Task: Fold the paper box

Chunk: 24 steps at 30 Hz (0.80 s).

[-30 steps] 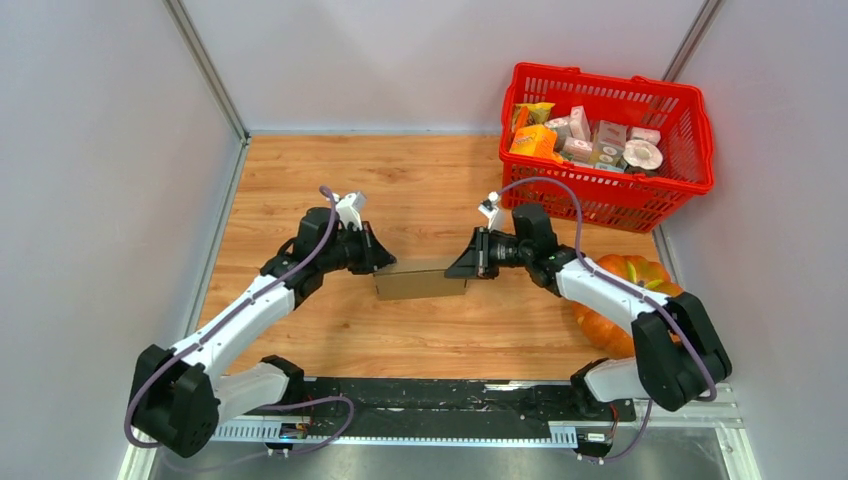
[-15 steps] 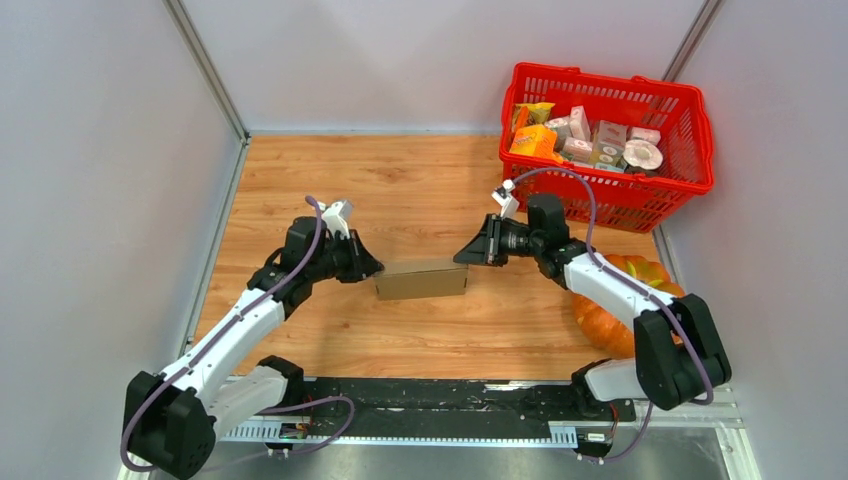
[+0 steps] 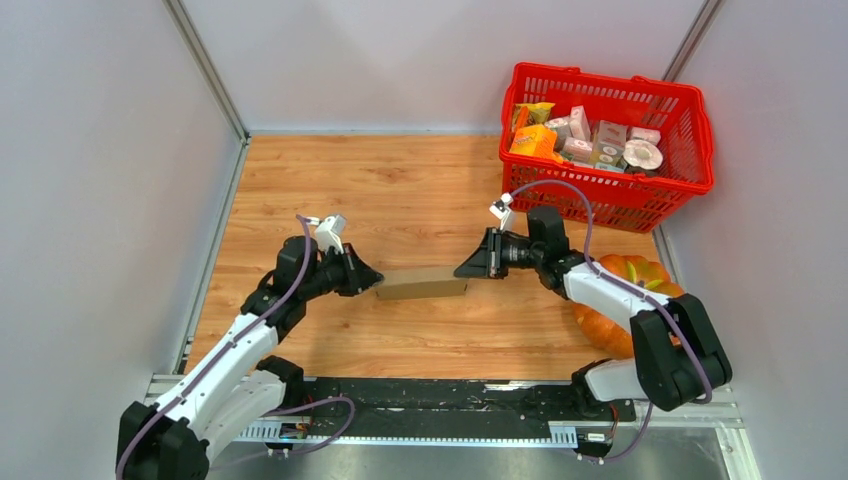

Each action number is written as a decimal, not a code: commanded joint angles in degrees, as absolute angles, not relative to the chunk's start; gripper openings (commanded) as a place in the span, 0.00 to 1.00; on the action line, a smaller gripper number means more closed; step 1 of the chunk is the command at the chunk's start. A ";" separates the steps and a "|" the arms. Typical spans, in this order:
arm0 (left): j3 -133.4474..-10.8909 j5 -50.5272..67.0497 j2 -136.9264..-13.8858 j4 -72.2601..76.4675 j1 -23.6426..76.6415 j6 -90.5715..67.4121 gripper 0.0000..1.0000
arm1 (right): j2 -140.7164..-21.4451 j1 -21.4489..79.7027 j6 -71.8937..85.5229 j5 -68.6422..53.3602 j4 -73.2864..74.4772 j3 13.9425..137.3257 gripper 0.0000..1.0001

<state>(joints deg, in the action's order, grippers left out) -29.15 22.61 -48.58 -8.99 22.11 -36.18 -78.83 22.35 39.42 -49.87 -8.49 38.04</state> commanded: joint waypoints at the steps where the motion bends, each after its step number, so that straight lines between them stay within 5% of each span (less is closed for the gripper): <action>1: -26.02 21.00 -44.32 -18.70 21.80 -36.30 0.07 | -76.66 22.32 34.54 -45.35 -1.15 33.84 0.08; 6: -31.01 21.80 -34.03 -27.76 21.80 -37.88 0.20 | -67.17 22.24 29.47 -39.83 12.60 37.07 0.11; 15: -55.63 11.52 -29.35 -46.67 21.88 -28.57 0.40 | -50.98 22.15 20.13 -23.29 29.45 50.63 0.57; 19: -50.12 19.40 -34.88 -41.25 21.80 -31.36 0.52 | -52.72 22.15 21.44 -23.82 26.90 47.29 0.78; 22: -38.39 28.53 -38.32 -26.46 23.45 -42.66 0.56 | -56.06 22.24 22.06 -23.91 24.79 44.13 0.82; 24: -30.11 23.69 -38.50 -17.80 26.87 -46.48 0.56 | -57.91 22.24 22.06 -23.73 21.98 41.67 0.84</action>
